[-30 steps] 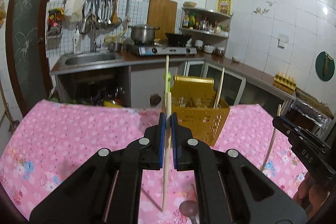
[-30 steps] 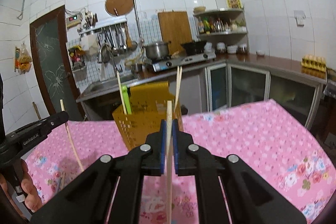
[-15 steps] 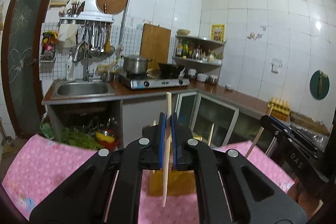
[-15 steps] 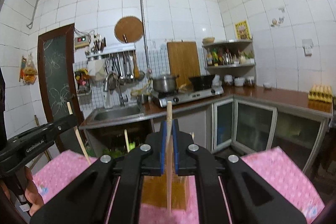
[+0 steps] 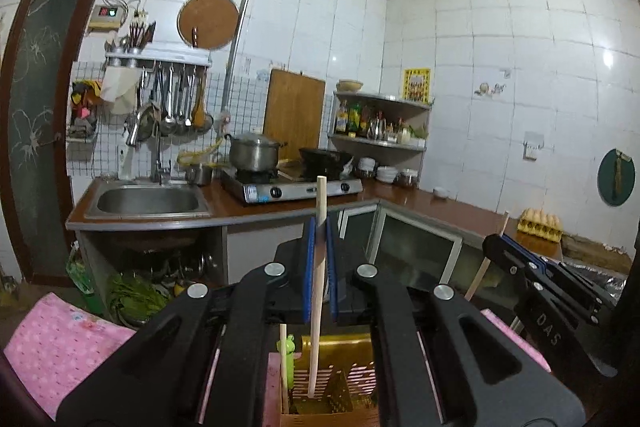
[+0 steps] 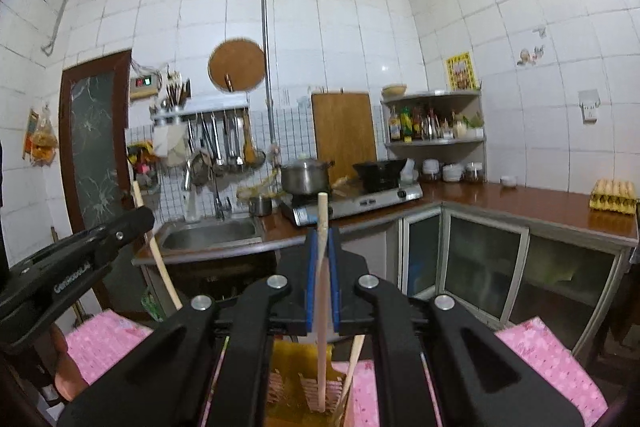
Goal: Organize utensils
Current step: 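Lift both chopsticks and carry them above the yellow holder, then lower both chopsticks into the holder and open both tools, then move both tools down toward the light blue spoon and a chopstick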
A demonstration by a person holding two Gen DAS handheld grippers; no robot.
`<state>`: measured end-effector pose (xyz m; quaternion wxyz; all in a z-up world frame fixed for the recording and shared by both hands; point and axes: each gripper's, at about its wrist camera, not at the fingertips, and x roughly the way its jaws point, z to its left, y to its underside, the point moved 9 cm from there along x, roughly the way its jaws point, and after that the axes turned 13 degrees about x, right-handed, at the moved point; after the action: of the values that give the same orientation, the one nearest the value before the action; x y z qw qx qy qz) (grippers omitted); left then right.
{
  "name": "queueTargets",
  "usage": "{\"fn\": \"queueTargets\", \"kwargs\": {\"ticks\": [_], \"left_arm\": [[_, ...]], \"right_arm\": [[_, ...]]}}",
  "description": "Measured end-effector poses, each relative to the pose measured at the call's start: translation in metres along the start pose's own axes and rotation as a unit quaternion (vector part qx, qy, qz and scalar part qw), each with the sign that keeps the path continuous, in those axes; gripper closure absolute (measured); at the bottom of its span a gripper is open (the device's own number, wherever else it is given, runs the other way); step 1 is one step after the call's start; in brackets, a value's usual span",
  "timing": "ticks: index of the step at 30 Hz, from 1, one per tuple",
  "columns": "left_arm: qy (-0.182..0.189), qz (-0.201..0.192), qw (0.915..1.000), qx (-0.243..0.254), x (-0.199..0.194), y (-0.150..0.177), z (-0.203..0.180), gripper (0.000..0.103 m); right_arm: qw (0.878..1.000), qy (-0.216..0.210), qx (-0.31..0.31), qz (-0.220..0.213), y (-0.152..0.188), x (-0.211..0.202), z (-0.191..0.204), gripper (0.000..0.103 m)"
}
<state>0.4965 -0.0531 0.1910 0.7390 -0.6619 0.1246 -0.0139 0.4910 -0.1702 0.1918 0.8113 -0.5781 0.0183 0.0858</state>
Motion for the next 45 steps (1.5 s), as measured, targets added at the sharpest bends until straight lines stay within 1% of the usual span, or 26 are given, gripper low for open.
{"fn": "queueTargets", "kwargs": {"ticks": [4,7,9,15,19,23,26,27,28,29,30,31,33,35,37,38,39,40,41,43,45], "left_arm": [[0.006,0.031,0.9995,0.001,0.026,0.04,-0.001,0.099],[0.008,0.053,0.9986,0.003,0.039,0.064,-0.001,0.099],[0.013,0.067,0.9976,-0.005,0.047,0.081,0.001,0.099],[0.013,0.092,0.9957,-0.01,0.059,0.113,0.005,0.099],[-0.006,0.104,0.9945,-0.004,0.062,0.13,0.008,0.098],[-0.009,0.119,0.9929,0.001,0.062,0.142,0.007,0.098],[-0.005,0.126,0.992,-0.002,0.058,0.14,0.008,0.096],[-0.005,0.127,0.9919,-0.002,0.056,0.138,0.008,0.091],[-0.007,0.126,0.9921,0.002,0.052,0.134,0.009,0.079],[-0.012,0.123,0.9923,0.006,0.047,0.13,0.01,0.072],[-0.018,0.119,0.9926,0.011,0.042,0.126,0.011,0.06],[-0.024,0.116,0.9928,0.018,0.036,0.122,0.012,0.052],[-0.025,0.114,0.9929,0.025,0.025,0.117,0.013,0.051],[-0.023,0.116,0.9927,0.025,0.012,0.116,0.017,0.045],[-0.02,0.117,0.9927,0.022,-0.004,0.117,0.022,0.027],[-0.02,0.114,0.993,0.022,-0.013,0.117,0.024,0.024],[-0.025,0.111,0.9933,0.023,-0.024,0.117,0.028,0.017],[-0.025,0.11,0.9934,0.023,-0.032,0.118,0.03,0.013],[-0.024,0.109,0.9935,0.024,-0.041,0.119,0.032,0.013],[-0.024,0.111,0.9932,0.026,-0.057,0.122,0.036,0.009],[-0.028,0.111,0.9932,0.025,-0.069,0.124,0.04,0.005]], "right_arm": [[1.0,0.014,-0.004,0.027,0.032,0.02,-0.016,0.097],[0.999,0.02,-0.002,0.049,0.054,0.032,-0.028,0.097],[0.998,0.022,0.001,0.059,0.067,0.037,-0.034,0.097],[0.997,0.028,0.007,0.073,0.1,0.045,-0.045,0.097],[0.997,0.031,0.009,0.065,0.109,0.043,-0.047,0.097],[0.997,0.02,0.012,0.073,0.111,0.041,-0.044,0.097],[0.997,0.018,0.009,0.074,0.11,0.037,-0.042,0.095],[0.997,0.019,0.008,0.075,0.11,0.036,-0.042,0.089],[0.997,0.019,0.009,0.076,0.107,0.033,-0.043,0.069],[0.997,0.02,0.013,0.076,0.105,0.03,-0.044,0.06],[0.997,0.022,0.016,0.073,0.102,0.025,-0.045,0.054],[0.997,0.025,0.015,0.074,0.1,0.023,-0.045,0.054],[0.996,0.034,0.016,0.075,0.096,0.014,-0.048,0.054],[0.996,0.04,0.015,0.077,0.095,0.005,-0.05,0.054],[0.996,0.049,0.011,0.079,0.096,-0.005,-0.052,0.052],[0.995,0.055,0.009,0.081,0.098,-0.011,-0.053,0.051],[0.995,0.058,0.009,0.083,0.099,-0.016,-0.054,0.049],[0.994,0.061,0.011,0.087,0.102,-0.022,-0.054,0.049],[0.994,0.064,0.012,0.09,0.104,-0.027,-0.054,0.049],[0.993,0.069,0.009,0.095,0.109,-0.037,-0.054,0.047],[0.992,0.076,0.006,0.098,0.116,-0.048,-0.053,0.043]]}}
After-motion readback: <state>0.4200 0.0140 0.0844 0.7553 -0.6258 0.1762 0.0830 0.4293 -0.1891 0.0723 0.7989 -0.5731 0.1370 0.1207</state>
